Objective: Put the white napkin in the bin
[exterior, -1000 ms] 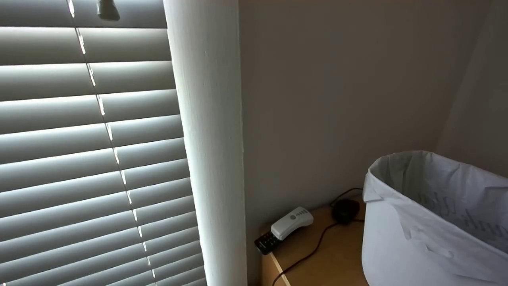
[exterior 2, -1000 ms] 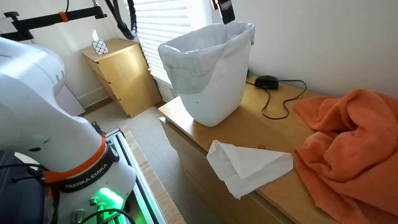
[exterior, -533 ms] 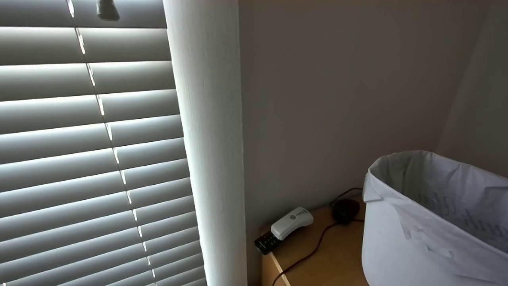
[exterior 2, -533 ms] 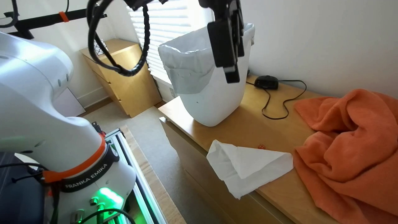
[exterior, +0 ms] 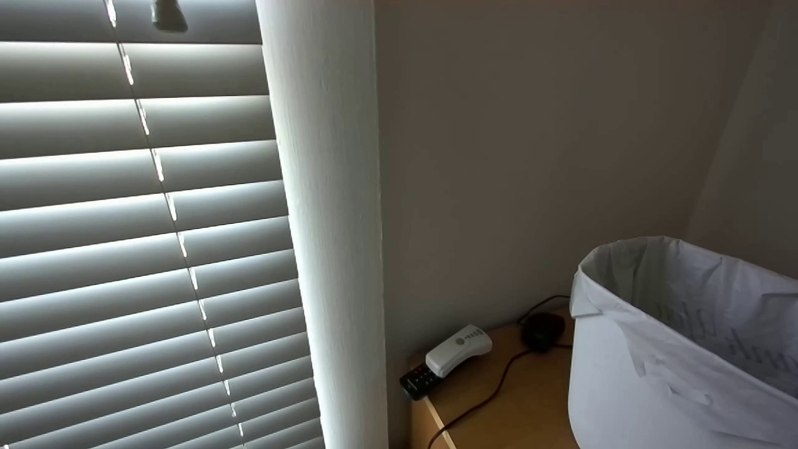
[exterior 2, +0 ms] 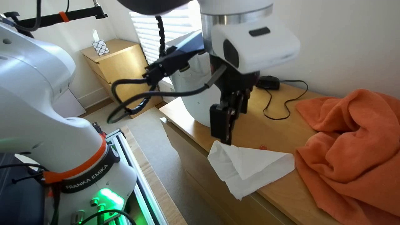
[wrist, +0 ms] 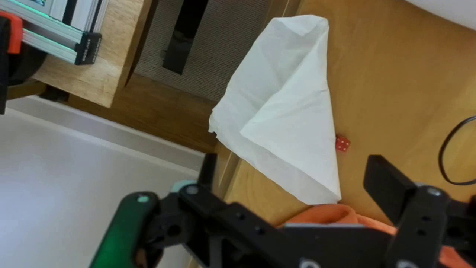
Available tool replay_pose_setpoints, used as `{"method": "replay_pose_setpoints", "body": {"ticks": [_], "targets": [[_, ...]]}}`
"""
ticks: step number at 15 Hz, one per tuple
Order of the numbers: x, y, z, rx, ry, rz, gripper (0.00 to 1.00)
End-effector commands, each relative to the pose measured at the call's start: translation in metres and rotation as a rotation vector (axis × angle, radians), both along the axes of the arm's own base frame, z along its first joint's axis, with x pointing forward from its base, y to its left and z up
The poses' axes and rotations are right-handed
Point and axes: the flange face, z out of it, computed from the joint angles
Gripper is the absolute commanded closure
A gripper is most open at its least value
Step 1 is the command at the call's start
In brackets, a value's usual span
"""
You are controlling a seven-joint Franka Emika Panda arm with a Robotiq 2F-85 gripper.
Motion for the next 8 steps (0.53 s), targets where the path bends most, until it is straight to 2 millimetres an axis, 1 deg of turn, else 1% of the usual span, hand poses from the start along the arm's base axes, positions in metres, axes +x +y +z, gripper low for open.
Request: {"method": "replay_pose_setpoints", "body": {"ticks": [1,4,8], "targets": [[-0.007,-0.017,-0.041,0.059,0.042,-0.063,0.00],[-0.011,-0.026,-0.063,0.126,0.047,-0.082,0.00],[-0.013,-0.038,-0.082,0.227,0.004,-0.059,0.00]]}}
